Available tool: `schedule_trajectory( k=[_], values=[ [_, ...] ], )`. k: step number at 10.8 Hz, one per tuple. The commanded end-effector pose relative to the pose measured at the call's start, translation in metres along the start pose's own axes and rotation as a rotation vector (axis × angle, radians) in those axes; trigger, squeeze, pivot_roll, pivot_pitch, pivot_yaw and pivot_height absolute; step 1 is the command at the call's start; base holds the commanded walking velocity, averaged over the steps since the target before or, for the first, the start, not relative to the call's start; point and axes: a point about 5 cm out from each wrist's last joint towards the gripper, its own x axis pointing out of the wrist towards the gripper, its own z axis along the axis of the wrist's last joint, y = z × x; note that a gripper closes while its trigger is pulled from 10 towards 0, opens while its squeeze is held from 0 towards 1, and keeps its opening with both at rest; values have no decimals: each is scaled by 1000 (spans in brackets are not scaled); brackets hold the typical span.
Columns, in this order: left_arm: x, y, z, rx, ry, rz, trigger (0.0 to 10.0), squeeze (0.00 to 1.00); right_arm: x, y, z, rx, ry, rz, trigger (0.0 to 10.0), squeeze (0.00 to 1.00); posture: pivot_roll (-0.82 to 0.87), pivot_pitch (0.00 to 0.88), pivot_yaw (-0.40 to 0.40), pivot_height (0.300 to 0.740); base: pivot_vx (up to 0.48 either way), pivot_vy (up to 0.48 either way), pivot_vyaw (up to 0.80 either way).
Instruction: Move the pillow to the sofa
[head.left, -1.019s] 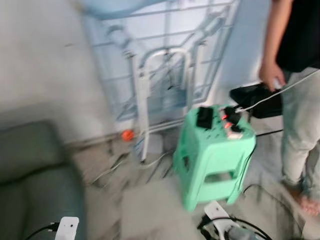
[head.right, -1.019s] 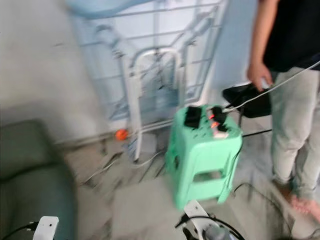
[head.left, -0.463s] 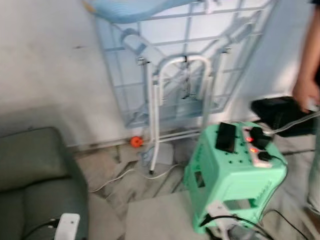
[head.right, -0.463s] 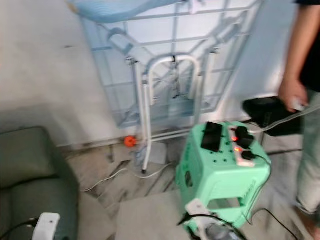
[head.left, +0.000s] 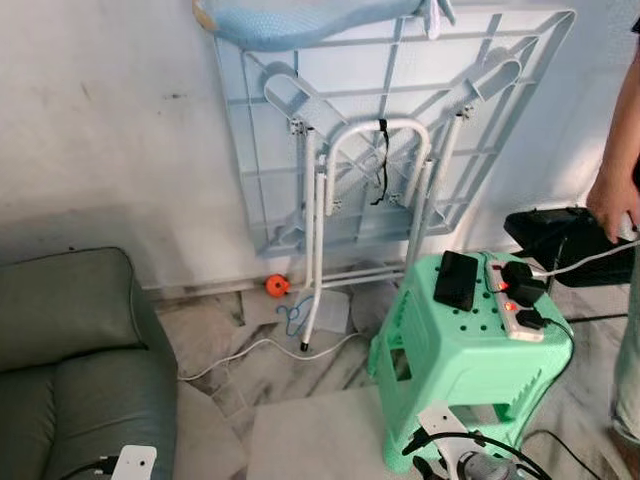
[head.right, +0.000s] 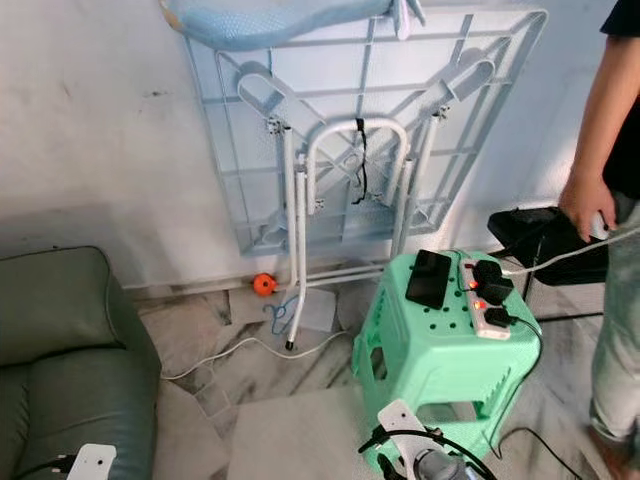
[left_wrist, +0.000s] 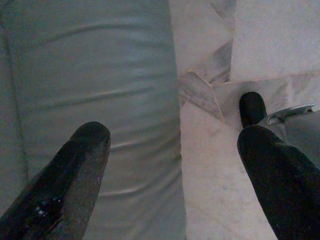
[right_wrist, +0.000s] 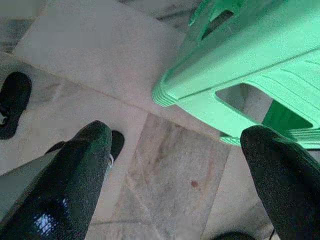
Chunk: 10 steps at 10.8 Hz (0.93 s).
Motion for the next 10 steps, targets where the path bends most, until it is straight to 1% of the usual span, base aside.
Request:
schedule_trajectory(
  k=[1,5,10],
  values=[
    [0,3,4,10,-4,9,10000,0,0,-4,2,0,1,-17,10000,0,-115,0,38,740,0,0,0],
    [0,0,9,-7,-19,-17,10000,0,1,-3,5,12,0,-22,10000,0,-114,0,41,740,0,0,0],
    [0,0,9,-7,-19,-17,10000,0,1,-3,5,12,0,-22,10000,0,-114,0,41,740,0,0,0]
  ],
)
